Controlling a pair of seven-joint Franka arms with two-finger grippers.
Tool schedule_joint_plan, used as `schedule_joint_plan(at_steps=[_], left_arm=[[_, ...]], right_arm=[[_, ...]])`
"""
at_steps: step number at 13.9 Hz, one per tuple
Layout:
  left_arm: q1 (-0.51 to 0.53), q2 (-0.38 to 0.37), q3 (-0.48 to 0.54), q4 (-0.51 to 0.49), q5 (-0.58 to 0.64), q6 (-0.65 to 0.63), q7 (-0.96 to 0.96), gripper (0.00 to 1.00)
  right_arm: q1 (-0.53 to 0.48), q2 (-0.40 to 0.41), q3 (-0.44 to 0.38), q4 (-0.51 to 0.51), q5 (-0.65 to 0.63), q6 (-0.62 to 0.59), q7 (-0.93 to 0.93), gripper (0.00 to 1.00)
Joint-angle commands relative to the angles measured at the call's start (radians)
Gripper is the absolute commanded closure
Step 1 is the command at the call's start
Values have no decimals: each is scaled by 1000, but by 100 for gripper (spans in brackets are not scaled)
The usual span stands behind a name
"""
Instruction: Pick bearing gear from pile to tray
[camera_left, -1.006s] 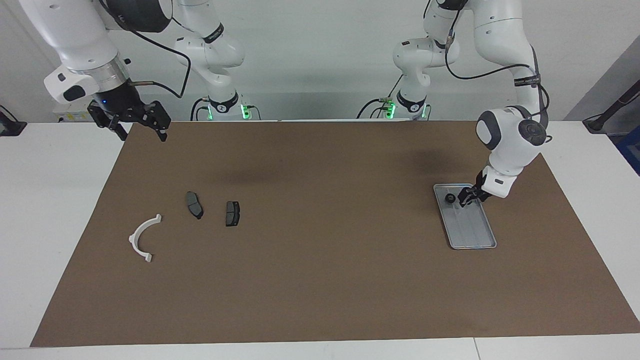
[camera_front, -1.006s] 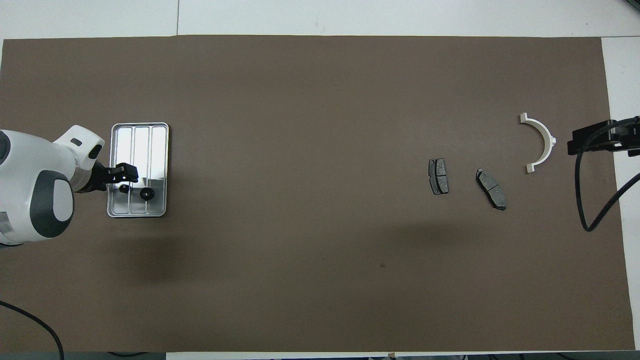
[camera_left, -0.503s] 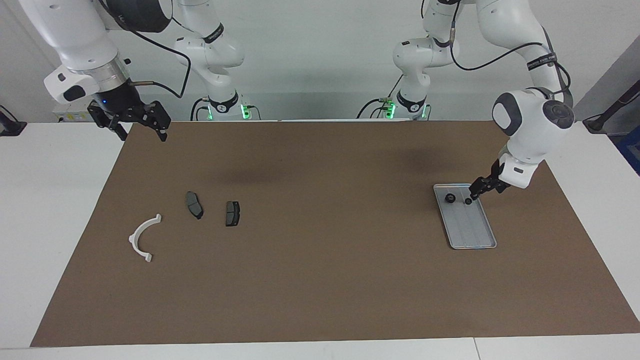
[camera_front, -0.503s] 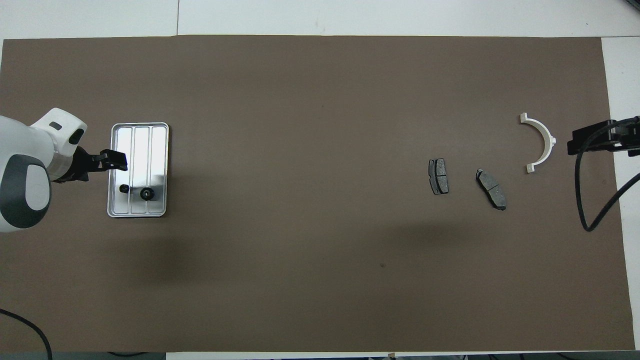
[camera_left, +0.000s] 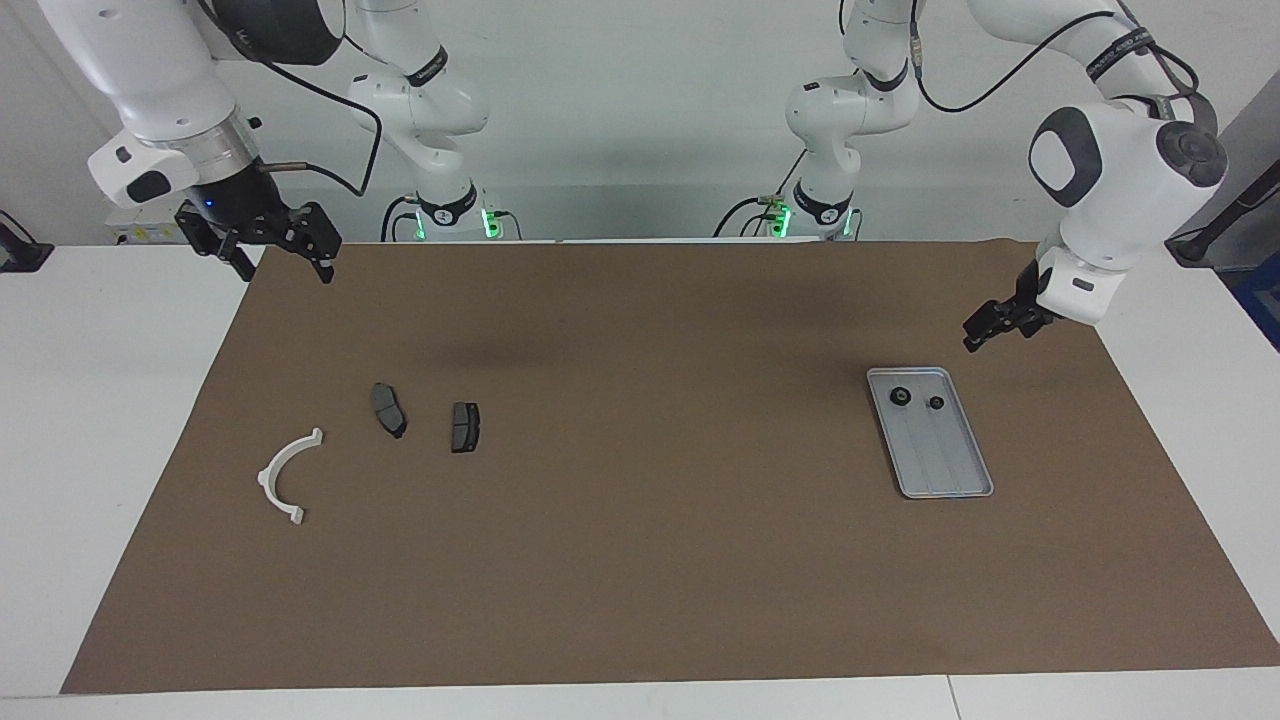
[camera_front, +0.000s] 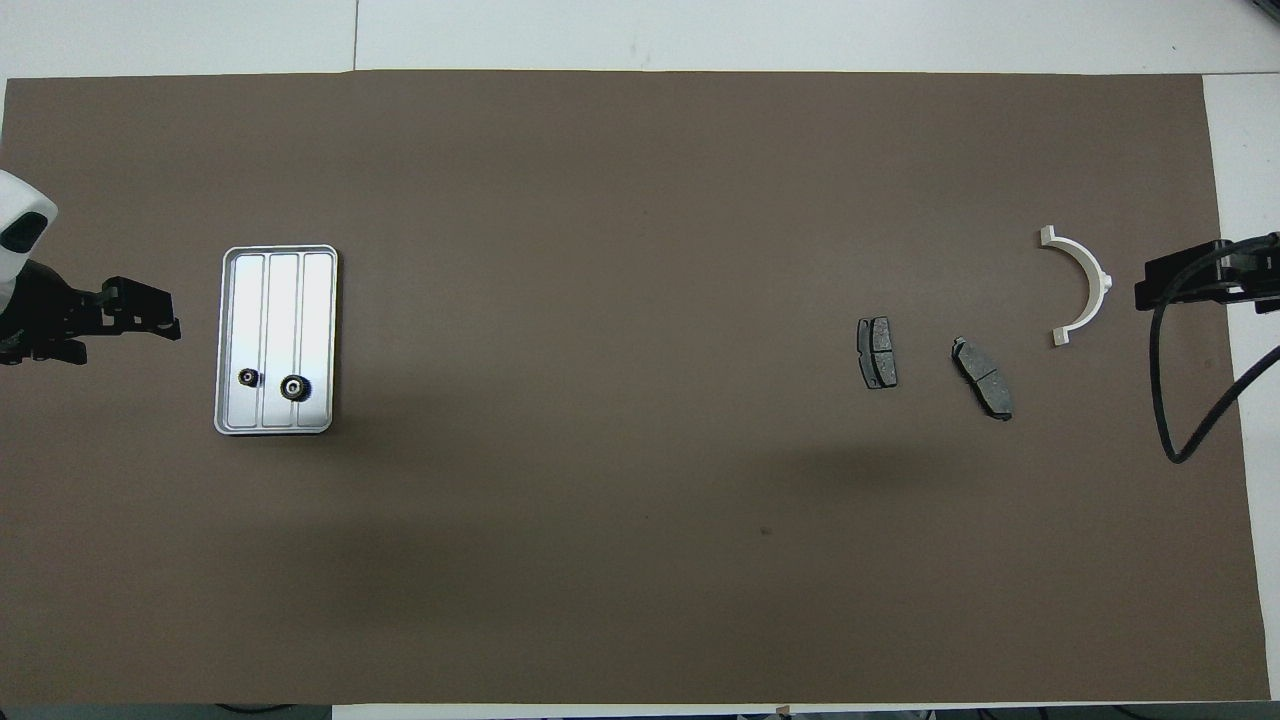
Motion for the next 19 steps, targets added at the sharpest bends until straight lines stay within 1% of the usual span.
schedule_joint_plan(at_steps=[1,2,4,5,6,10,11,12,13,15,19], left_arm=[[-4,-77,3,-5,-15,-63,15,0],[-4,-89,-2,3,-13,-86,14,0],[-13,-82,4,7,-15,-123,14,0],[-43,-80,13,7,-15,-120,9,0],[-51,-80,12,7,-15,-108,11,0],[-53,-72,6,9,-15,-63,4,0],[-56,-56,4,30,-15,-68,4,0],[-68,-31,-2,96,-17,-85,3,0],[-73,-7,-4,134,-17,-105,3,0],[-71,-8,-4,136,-15,-134,6,0],[-62,-14,-5,124,-15,-137,8,0]], right_arm=[[-1,-18,-4,-23,5,6,-26,1],[-1,-18,-4,-23,5,6,-26,1],[-1,-16,-4,-23,5,6,-26,1],[-1,-16,-4,-23,5,6,-27,1],[-1,-16,-4,-23,5,7,-26,1],[-4,-12,-4,-21,5,9,-26,1],[-4,-10,-4,-20,5,10,-26,1],[-4,-10,-4,-20,5,12,-26,1],[-4,-10,-4,-18,5,10,-27,1],[-4,-12,-4,-20,5,12,-29,1],[-4,-12,-4,-20,5,12,-29,1]])
